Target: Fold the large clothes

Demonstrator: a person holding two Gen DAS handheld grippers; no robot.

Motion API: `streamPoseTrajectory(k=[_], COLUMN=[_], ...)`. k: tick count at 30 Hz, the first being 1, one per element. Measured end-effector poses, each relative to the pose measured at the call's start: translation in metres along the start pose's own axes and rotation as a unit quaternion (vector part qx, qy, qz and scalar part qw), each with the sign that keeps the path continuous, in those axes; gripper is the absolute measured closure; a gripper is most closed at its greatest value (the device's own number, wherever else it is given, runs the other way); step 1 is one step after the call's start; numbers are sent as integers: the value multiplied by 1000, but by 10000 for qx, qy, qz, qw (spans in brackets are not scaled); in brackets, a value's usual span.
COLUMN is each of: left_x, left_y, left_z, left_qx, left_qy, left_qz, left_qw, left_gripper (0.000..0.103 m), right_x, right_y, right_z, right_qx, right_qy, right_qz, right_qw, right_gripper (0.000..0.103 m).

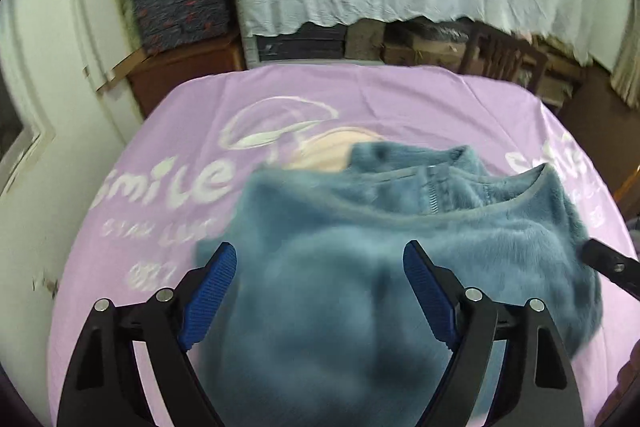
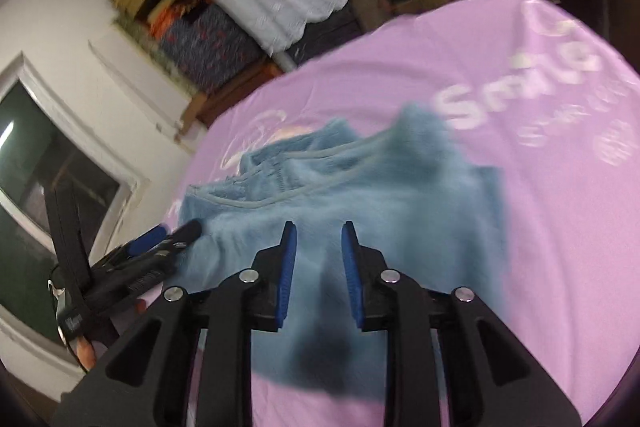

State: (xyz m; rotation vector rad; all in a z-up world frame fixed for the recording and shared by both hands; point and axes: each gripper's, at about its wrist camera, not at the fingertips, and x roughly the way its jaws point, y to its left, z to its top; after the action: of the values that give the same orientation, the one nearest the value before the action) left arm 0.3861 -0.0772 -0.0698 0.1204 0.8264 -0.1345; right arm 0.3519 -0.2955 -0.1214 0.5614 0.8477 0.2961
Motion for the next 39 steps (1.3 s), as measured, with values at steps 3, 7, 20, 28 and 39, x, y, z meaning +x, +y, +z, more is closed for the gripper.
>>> streamPoseTrajectory(k=[3,7,20,28,39], left_x=[36,60,-19,-6,5], left_y=[-20,-21,7,-14,-15], left_z=[-3,-21,-38,-54,-64], left_qx=[222,332,-291,-227,-250], left_qy=[262,223,38,322,314], left_qz=[106,261,-271,-383,-205], left_qw=[9994,9989,9992,9985,9990], left_gripper=[17,10,13,12,9], right_x=[35,35,-65,-64,-40], right_y=[-8,-14,-9,-29,-56], right_z=[-4,-7,-75,-121,-96], right_qx=[138,32,788,1533,3014], right_qy=[324,374,-389,-446,-904], right_qz=[-205,-146,697,357,-219], right_qw=[9992,9992,9937,9865,9490], right_gripper=[83,89,43,33,22])
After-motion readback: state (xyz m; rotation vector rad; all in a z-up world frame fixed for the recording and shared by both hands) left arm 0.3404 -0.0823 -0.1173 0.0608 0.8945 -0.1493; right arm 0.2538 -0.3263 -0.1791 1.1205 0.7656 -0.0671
